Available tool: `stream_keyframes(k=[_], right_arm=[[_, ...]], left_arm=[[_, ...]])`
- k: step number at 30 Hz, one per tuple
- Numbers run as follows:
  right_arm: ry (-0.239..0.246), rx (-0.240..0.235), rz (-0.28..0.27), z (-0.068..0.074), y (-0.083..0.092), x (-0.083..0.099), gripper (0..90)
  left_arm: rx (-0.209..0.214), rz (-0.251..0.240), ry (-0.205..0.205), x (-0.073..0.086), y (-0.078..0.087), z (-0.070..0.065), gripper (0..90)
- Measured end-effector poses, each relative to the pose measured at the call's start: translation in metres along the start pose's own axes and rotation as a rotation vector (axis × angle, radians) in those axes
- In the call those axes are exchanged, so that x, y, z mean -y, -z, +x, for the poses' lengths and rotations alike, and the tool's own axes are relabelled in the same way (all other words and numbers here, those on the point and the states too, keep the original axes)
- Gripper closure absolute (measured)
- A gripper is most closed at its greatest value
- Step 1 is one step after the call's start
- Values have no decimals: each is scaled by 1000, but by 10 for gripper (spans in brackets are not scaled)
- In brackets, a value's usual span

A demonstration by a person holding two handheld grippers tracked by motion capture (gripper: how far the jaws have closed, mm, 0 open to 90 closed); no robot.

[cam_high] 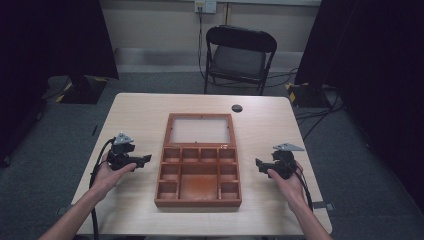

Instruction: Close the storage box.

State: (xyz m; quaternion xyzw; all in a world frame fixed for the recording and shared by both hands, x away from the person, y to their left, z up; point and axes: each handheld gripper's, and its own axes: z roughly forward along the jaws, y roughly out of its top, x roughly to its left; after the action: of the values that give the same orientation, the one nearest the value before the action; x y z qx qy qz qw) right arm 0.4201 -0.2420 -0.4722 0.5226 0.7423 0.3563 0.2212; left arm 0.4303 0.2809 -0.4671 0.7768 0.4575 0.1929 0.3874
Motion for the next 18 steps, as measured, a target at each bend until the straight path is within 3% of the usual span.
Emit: stream_keyframes(k=[5, 8, 10, 14, 17, 18], right_arm=[[14, -20, -10, 6, -6, -11, 170], [16, -29, -28, 6, -7, -23, 172], [6, -33, -43, 4, -7, -35, 176], [-8, -72, -53, 7, -9, -51, 177], [-13, -90, -45, 9, -12, -57, 180], [-8, -103, -19, 13, -18, -65, 184]], left_arm=[[26, 15, 2, -5, -2, 0, 177], [12, -11, -3, -11, -1, 2, 185], [-26, -8, -17, -12, -4, 1, 201], [-13, 6, -13, -11, -11, 3, 204], [-4, 7, -4, -12, -13, 3, 204], [2, 22, -19, -17, -14, 5, 204]])
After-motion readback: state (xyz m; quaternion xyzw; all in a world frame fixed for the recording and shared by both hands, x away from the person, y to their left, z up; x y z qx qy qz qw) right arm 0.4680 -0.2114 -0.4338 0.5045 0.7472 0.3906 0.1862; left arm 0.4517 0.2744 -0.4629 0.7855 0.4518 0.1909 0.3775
